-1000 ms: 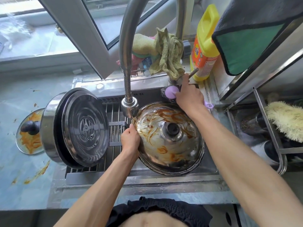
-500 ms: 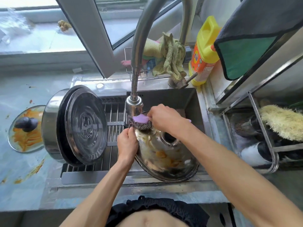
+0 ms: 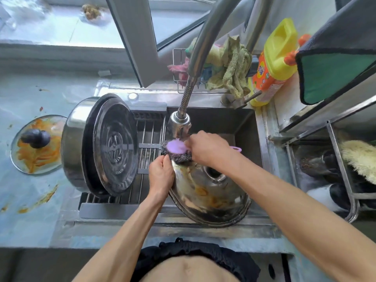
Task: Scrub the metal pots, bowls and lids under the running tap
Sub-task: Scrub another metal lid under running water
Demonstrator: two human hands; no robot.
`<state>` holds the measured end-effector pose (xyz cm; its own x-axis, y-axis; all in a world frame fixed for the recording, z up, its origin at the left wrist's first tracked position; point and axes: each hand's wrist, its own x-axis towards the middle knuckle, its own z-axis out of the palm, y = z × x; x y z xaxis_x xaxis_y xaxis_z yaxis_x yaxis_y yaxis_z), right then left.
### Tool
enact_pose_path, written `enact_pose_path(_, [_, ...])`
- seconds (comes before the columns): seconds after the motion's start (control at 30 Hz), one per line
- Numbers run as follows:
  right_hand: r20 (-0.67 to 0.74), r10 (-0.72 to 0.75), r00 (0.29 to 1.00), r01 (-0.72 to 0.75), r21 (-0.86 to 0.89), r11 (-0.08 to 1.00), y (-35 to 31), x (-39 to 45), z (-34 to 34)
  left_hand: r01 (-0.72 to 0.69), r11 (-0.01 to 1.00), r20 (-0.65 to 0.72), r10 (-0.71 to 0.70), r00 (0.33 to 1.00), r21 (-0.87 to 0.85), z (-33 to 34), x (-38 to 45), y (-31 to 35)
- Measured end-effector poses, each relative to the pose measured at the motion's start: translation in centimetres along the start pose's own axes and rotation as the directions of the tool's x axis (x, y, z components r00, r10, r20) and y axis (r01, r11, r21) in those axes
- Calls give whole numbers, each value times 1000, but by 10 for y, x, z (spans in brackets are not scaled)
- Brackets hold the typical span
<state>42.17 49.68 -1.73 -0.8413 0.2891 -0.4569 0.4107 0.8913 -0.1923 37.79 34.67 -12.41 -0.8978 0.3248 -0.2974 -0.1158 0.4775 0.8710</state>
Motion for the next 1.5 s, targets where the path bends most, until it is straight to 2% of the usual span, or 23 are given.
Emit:
enact_pose_path(0.13, [-60, 115, 992, -116, -10, 993, 21, 11, -4, 27, 999, 23, -26, 999, -38, -1, 0, -3])
enact_pose_path(0.27, [-16, 2, 1000, -3, -25, 1000, -2, 3, 0, 31, 999, 7, -31, 999, -17, -6, 2, -4])
enact_pose_path(0.4, [-84, 103, 991, -105, -17, 994, 3, 9, -1, 25, 999, -3, -25, 1000, -44, -7, -2, -1])
enact_pose_path(0.53, [-54, 5, 999, -4, 16, 1000, -12, -5, 14, 73, 997, -44, -72, 996, 3, -7, -3, -2])
enact_pose_path(0.7, [-89, 249, 964, -238, 121, 964, 11, -7, 39, 159, 987, -105, -157, 982, 6, -1, -5, -2])
enact_pose_path(0.8, [-125, 213, 969, -190, 174, 966, -3, -21, 56, 159, 986, -124, -165, 979, -54, 7, 0, 2])
enact_pose_path(0.87, [-135, 174, 975, -147, 188, 971, -7, -27, 62, 221, 968, -94, -233, 968, -121, 13, 2, 0])
enact_pose_path(0.93, [-151, 228, 962, -198, 190, 962, 2, -30, 60, 314, 924, 4, -321, 947, -218, 19, -1, -4])
enact_pose_path(1.0, [-175, 301, 937, -267, 195, 944, 8, -35, 61, 420, 837, 136, -399, 907, -350, 26, -6, -7])
enact_pose_path(1.1, [-159, 212, 964, -190, 140, 972, -8, -47, 71, 515, 710, 238, -460, 856, -480, 32, -12, -4])
enact_pose_path(1.17, [-177, 214, 961, -188, 155, 970, -4, -51, 74, 516, 674, 268, -444, 855, -529, 33, -16, -5])
enact_pose_path(1.27, [-218, 348, 912, -309, 194, 931, 11, -50, 72, 509, 667, 289, -421, 860, -544, 32, -21, -4])
enact_pose_path(1.4, [-208, 193, 959, -161, 161, 974, -4, -59, 77, 518, 659, 285, -436, 854, -546, 36, -19, 2])
enact_pose_path(1.5, [-288, 363, 886, -298, 245, 923, 21, -56, 73, 498, 653, 312, -389, 867, -570, 35, -18, 4])
